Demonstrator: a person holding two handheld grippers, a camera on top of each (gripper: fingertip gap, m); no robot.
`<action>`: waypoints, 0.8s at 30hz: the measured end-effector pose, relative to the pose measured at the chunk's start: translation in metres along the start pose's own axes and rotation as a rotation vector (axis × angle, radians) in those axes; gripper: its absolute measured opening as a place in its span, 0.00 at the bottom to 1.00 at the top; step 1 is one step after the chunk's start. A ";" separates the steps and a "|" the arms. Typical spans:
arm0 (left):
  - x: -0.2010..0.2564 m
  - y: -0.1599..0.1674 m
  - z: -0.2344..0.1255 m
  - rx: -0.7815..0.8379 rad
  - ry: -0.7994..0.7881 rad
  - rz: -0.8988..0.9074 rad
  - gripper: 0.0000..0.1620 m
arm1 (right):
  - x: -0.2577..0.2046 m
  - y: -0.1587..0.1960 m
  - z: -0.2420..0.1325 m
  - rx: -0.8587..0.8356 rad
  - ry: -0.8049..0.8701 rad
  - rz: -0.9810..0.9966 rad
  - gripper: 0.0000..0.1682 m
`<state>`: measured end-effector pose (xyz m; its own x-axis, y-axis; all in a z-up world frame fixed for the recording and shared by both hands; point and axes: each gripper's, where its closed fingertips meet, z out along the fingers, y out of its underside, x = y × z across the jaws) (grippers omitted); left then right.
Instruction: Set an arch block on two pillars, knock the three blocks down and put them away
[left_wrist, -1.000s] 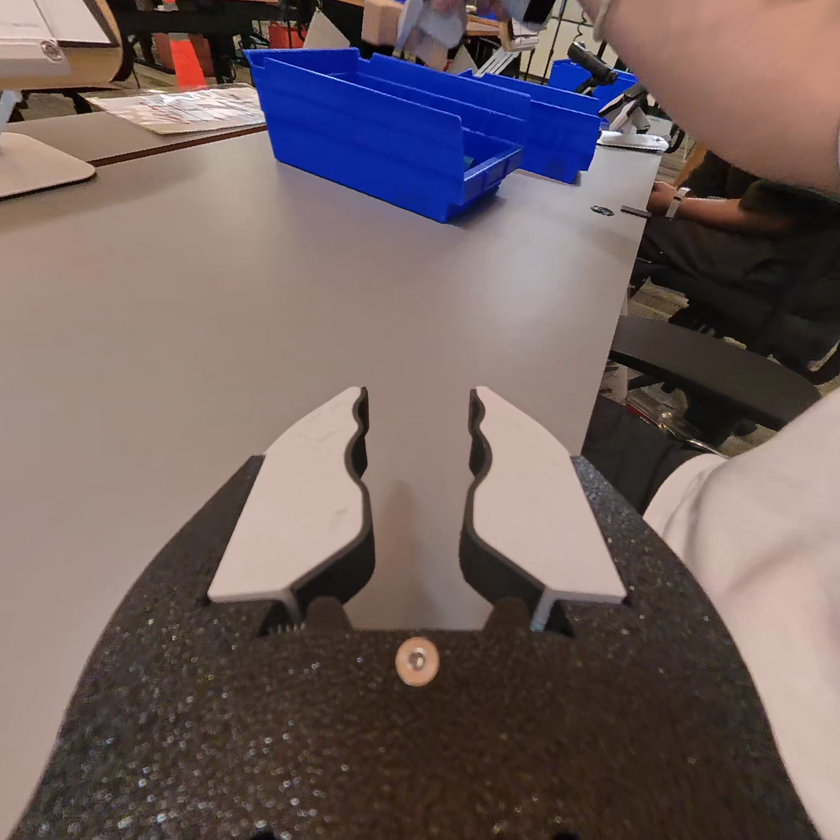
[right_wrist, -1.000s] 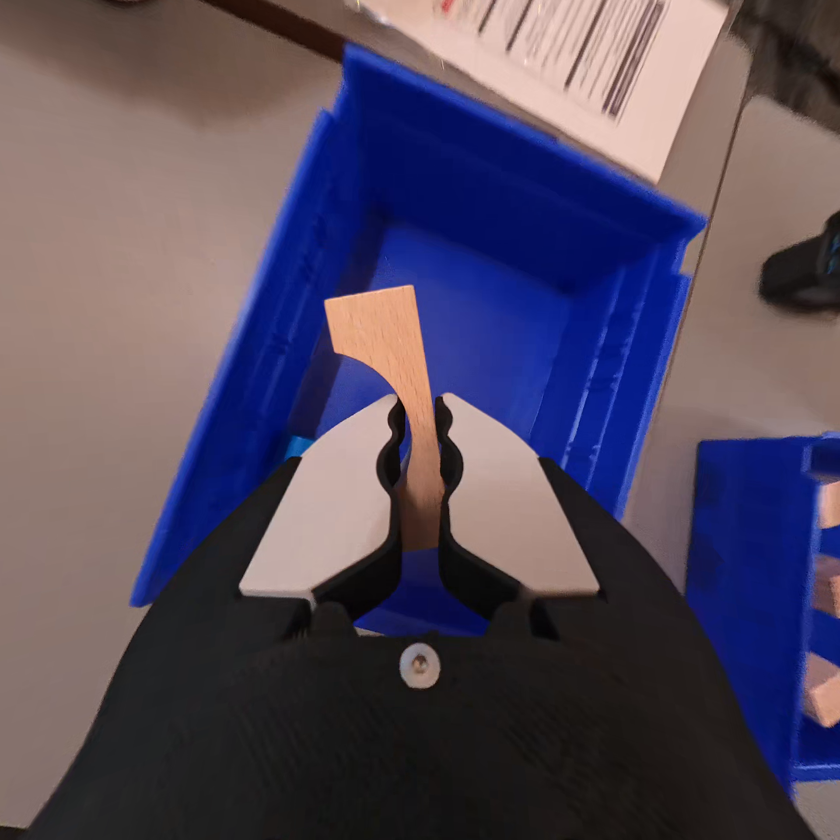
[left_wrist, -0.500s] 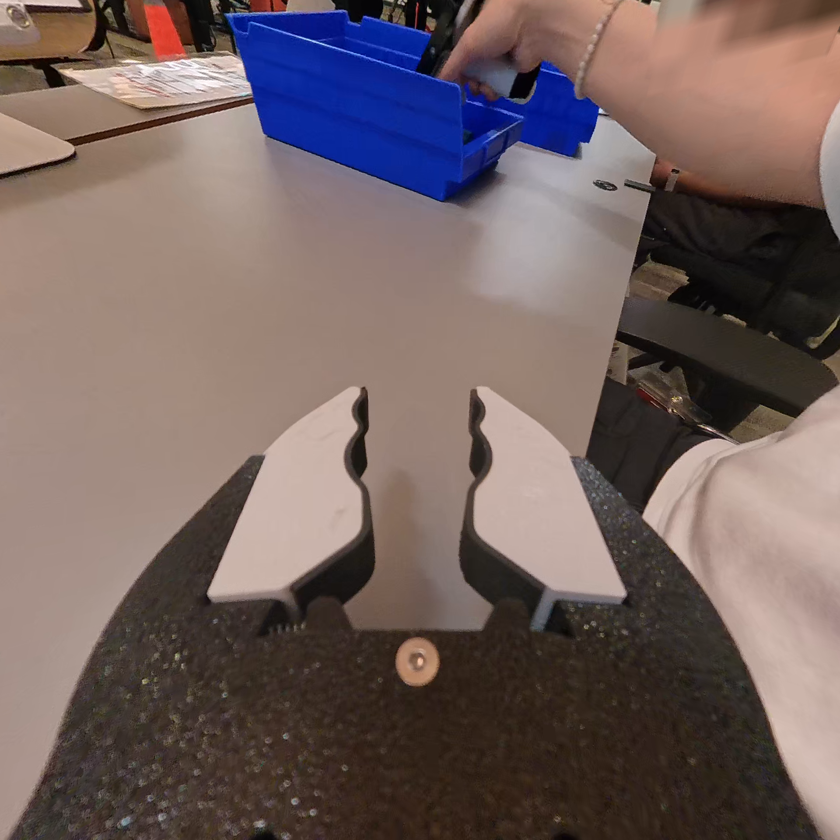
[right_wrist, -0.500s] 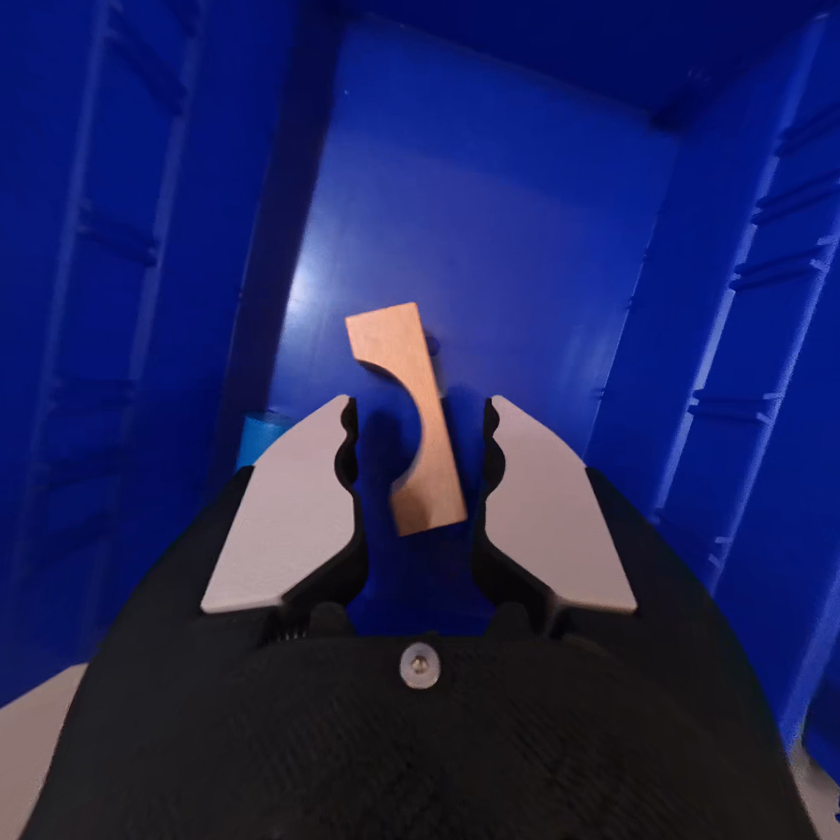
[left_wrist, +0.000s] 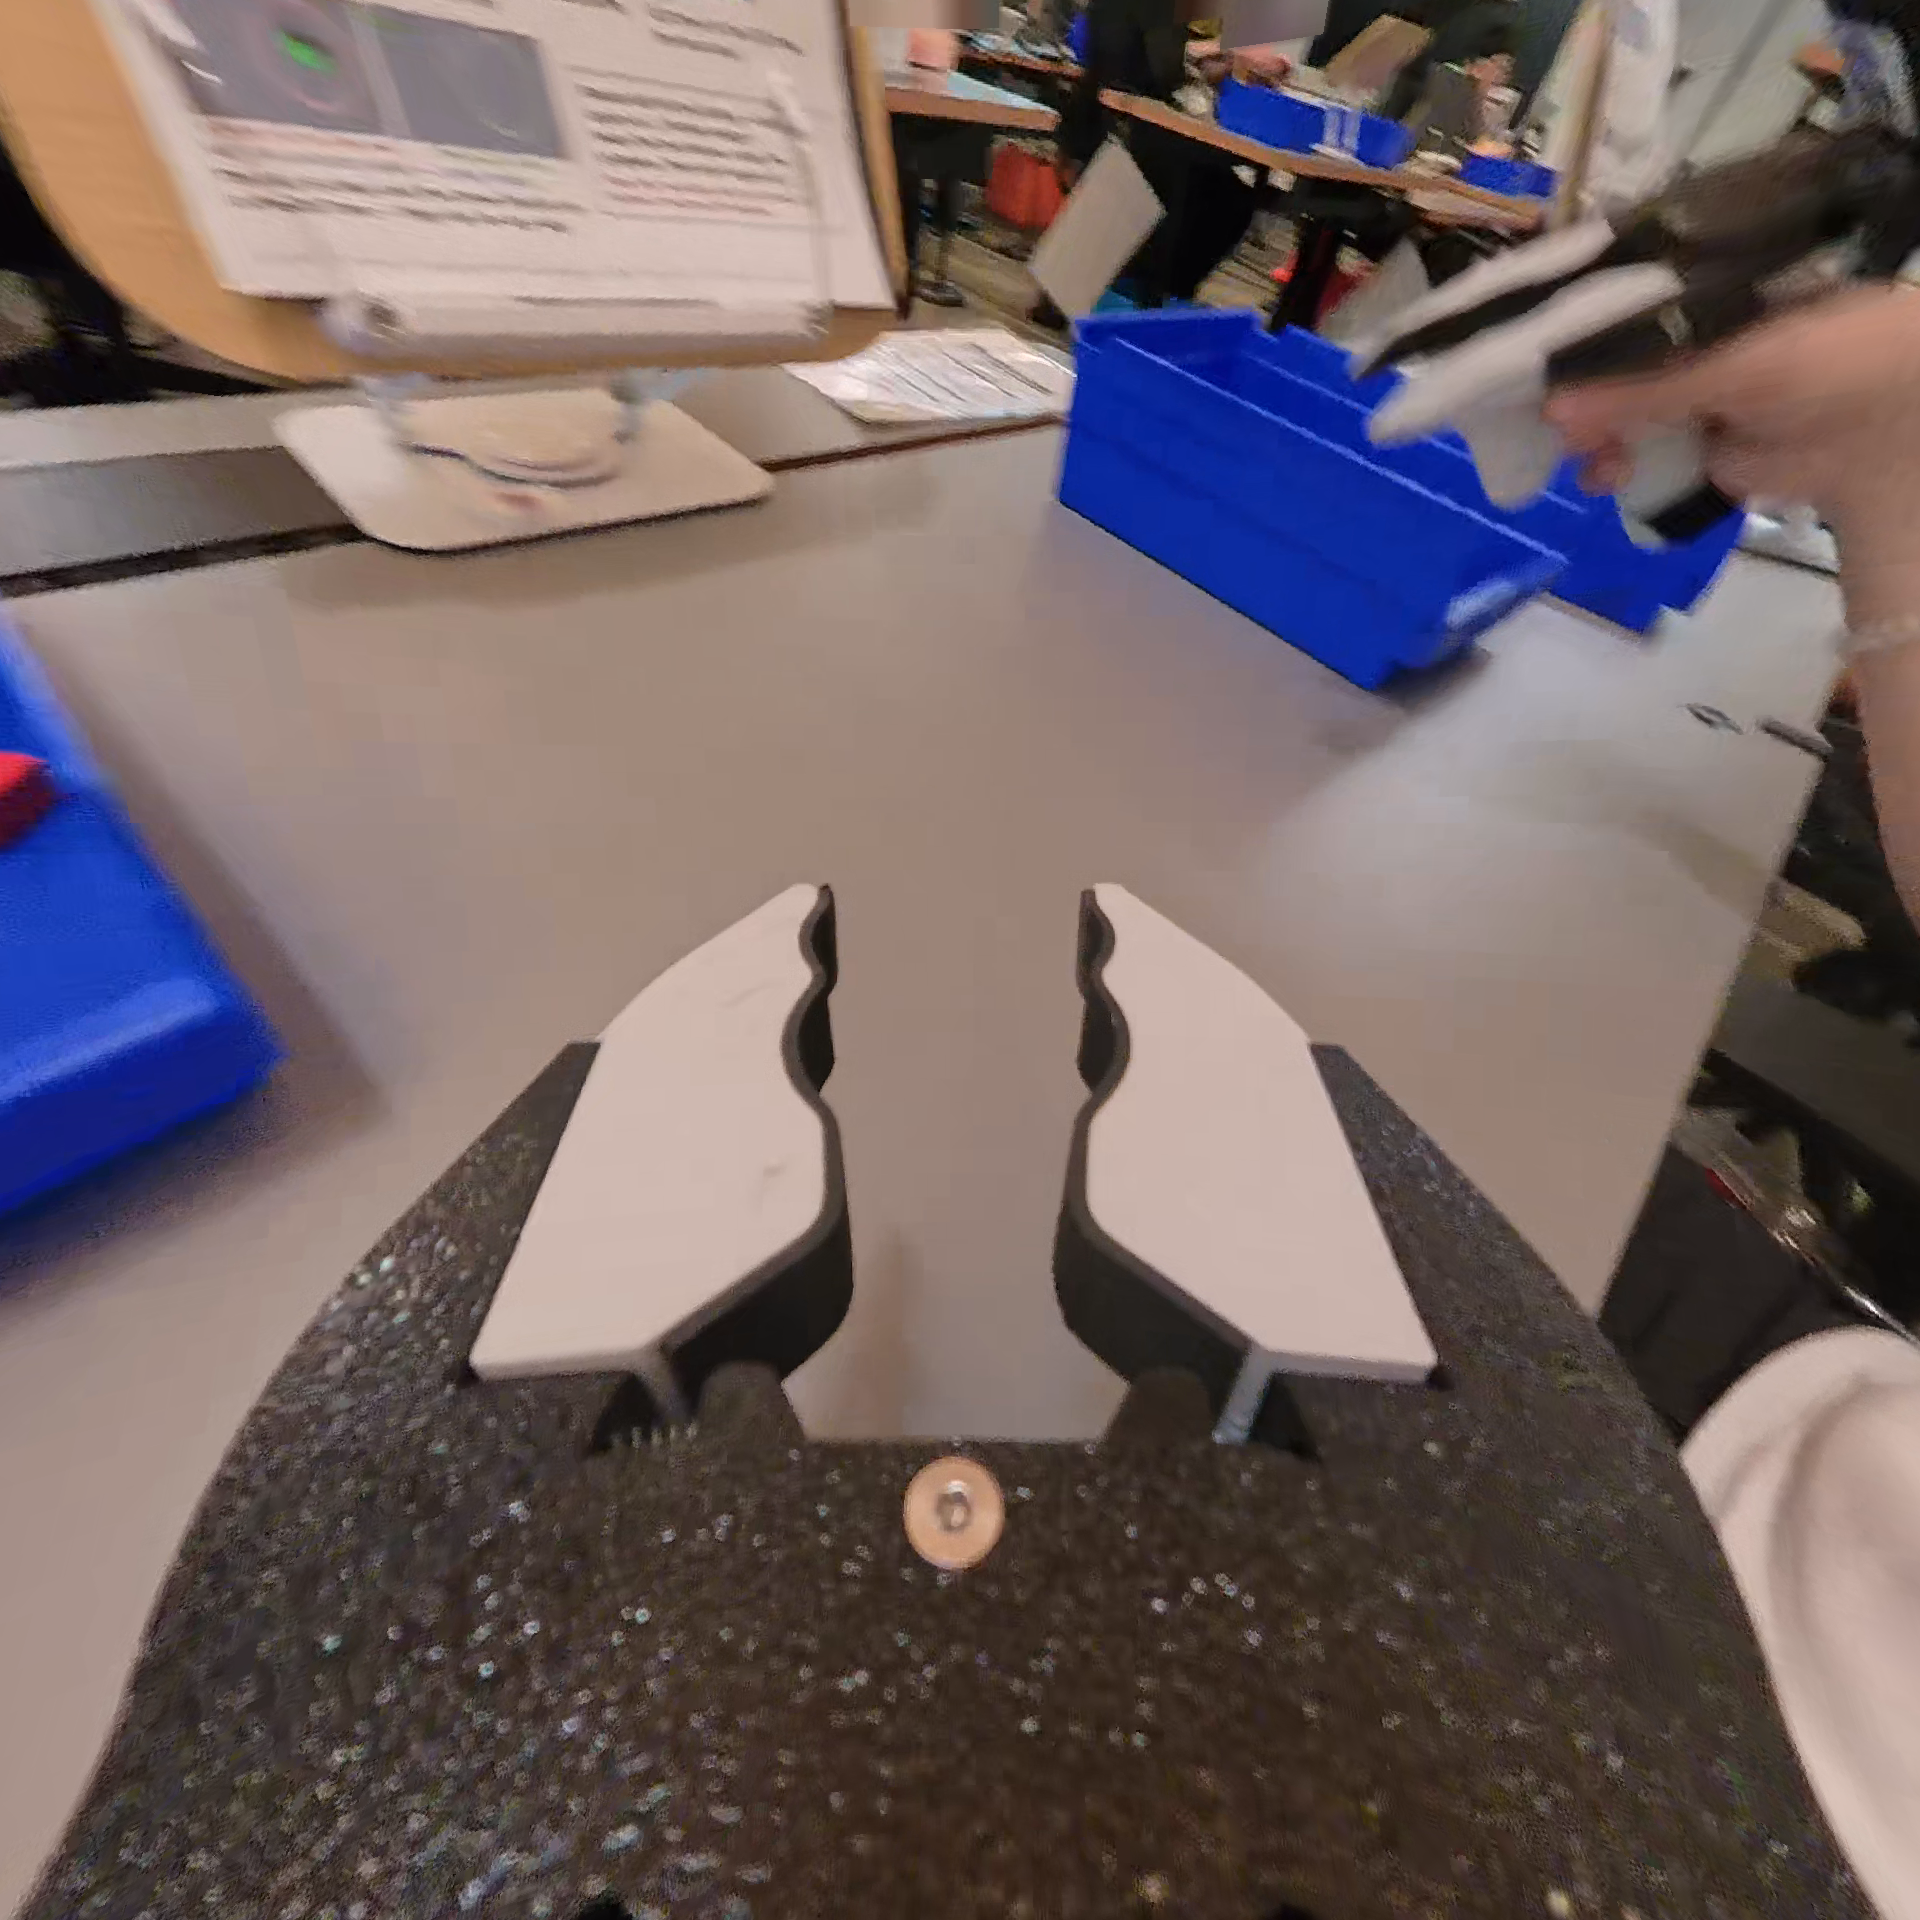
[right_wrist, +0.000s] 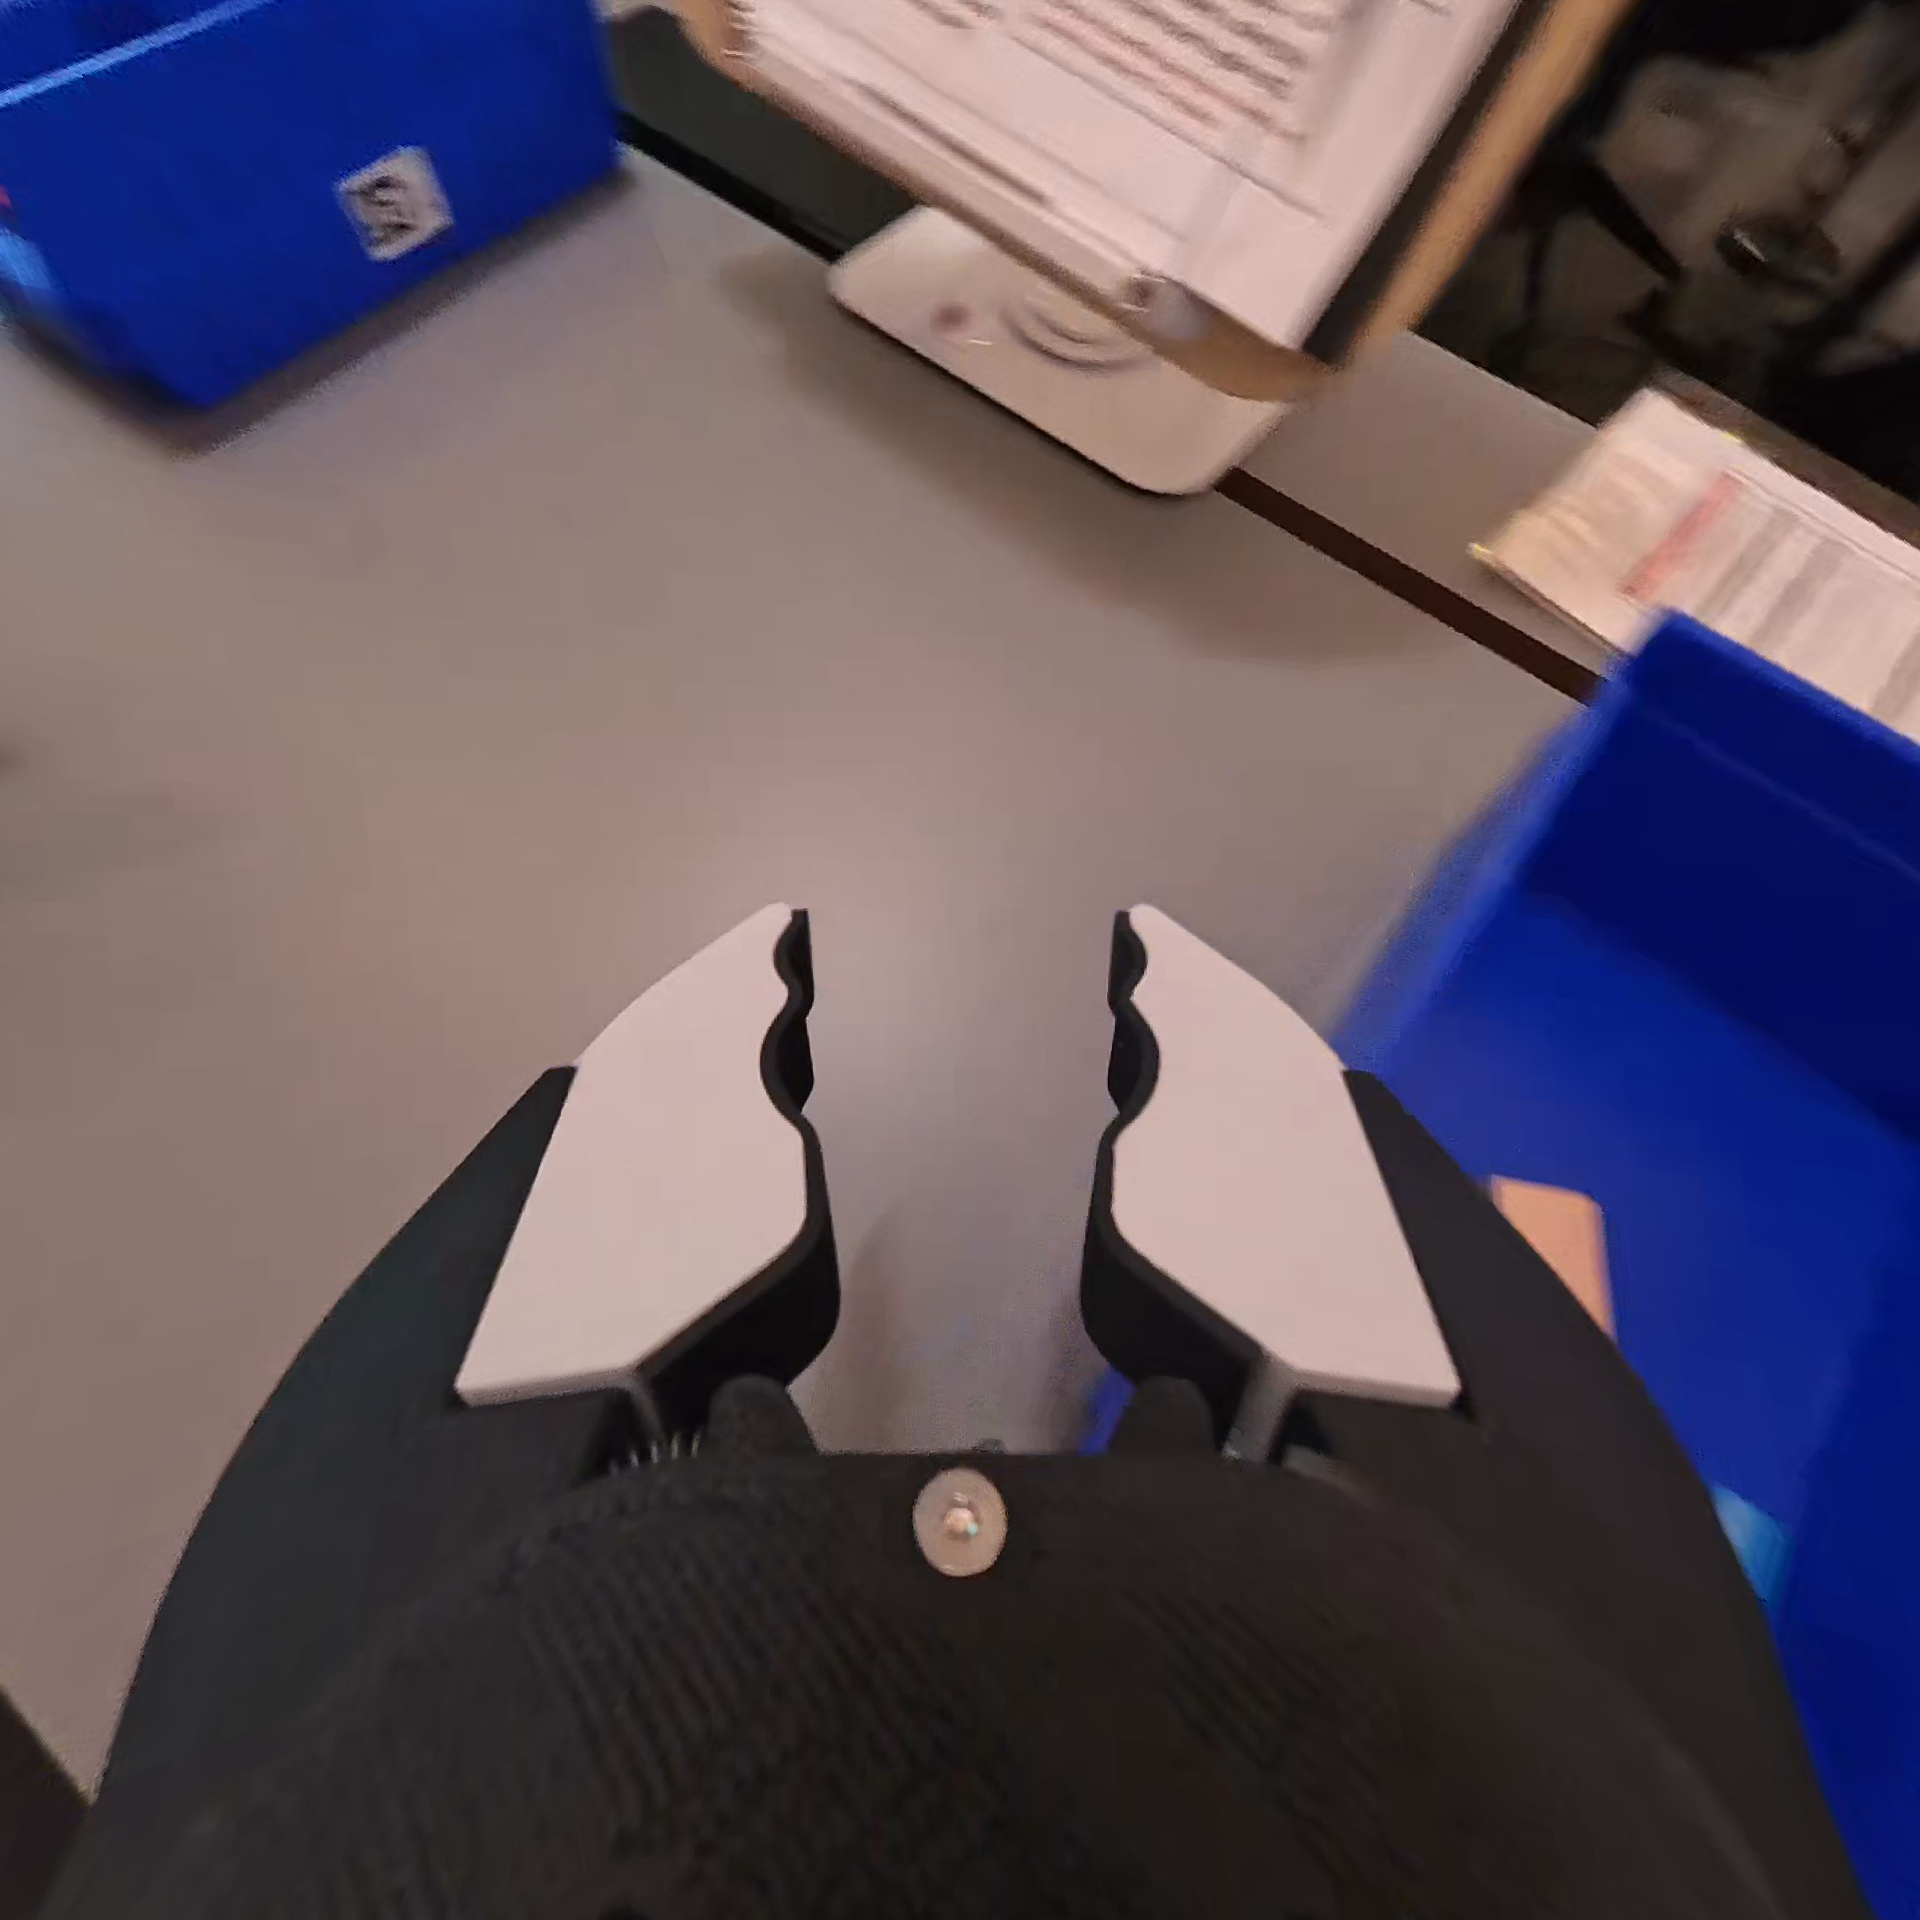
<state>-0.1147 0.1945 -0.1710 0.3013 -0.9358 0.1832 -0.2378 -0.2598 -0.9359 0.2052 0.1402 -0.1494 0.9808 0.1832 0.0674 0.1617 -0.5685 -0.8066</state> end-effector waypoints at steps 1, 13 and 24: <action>-0.014 -0.009 -0.004 0.010 -0.033 -0.008 0.27 | -0.020 0.000 0.006 0.005 -0.046 -0.031 0.33; -0.213 -0.060 -0.020 -0.295 -0.403 -0.169 0.38 | -0.098 0.039 0.029 -0.042 -0.196 -0.139 0.33; -0.313 -0.014 0.083 -0.649 -0.536 -0.901 0.51 | -0.104 0.067 0.018 -0.073 -0.189 -0.086 0.33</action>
<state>-0.1291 0.5112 -0.2400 0.8995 -0.1848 0.3959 -0.1174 -0.9750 -0.1885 0.1126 0.0973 -0.2212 0.9261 0.3769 0.0178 0.2584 -0.5992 -0.7577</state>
